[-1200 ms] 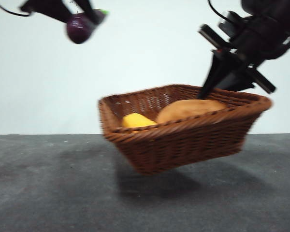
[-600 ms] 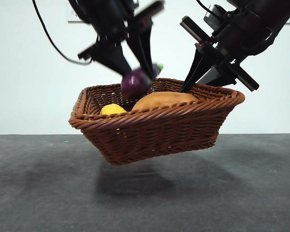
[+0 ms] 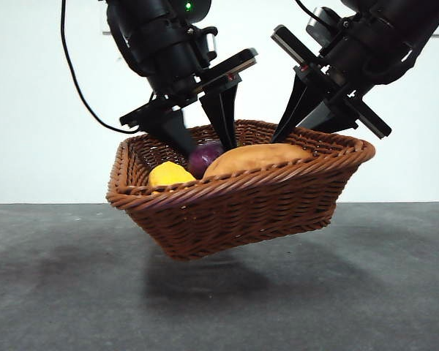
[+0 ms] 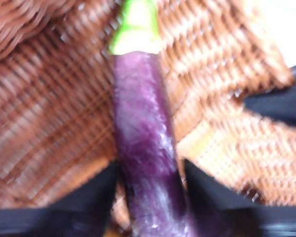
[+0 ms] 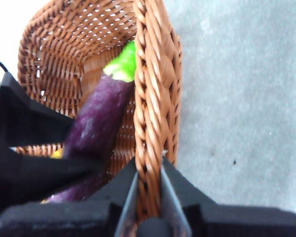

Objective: Help me put the vegetables on the table into the basket

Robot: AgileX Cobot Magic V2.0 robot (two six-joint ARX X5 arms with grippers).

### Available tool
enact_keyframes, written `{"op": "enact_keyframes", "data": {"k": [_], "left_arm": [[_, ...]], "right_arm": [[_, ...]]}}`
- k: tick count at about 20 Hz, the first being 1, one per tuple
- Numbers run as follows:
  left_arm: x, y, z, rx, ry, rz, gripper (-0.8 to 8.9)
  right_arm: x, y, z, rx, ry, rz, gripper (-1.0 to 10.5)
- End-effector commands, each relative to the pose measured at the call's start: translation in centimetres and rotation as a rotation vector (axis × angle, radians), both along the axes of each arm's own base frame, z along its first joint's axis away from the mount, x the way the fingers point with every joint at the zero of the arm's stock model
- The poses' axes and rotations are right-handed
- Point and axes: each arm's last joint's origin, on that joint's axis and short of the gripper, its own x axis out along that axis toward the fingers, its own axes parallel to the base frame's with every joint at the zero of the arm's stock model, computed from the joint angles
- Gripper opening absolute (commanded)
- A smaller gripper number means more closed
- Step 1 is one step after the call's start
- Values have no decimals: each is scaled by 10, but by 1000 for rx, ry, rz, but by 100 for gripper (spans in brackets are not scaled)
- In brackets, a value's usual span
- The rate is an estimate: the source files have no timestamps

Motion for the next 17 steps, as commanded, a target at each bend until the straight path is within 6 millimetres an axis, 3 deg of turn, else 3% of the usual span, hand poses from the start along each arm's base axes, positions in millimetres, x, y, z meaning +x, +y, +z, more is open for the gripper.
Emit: {"op": "enact_keyframes", "data": {"k": [1,5,8,11,12,14,17], "left_arm": [[2,5,-6,30,8,-21,383],[-4,18,21,-3,-62,-23,382],[-18,39,58,-47,-149,-5,382],[-45,71,101,-61,-277,-5,371],[-56,83,114,-51,-325,4,317],[-79,109,138,4,-423,52,-28],[-114,142,159,67,-496,95,-6]], "right_arm": [[-1,0,0,-2,-9,6,-11],[-1,-1,-1,-7,-7,0,-11],[-1,0,-1,-7,-7,0,-11],[0,-1,0,-6,-10,0,-11],[0,0,0,-2,-18,0,-11],[2,0,5,9,-33,-7,-11],[12,-9,27,43,-65,-23,-11]]}}
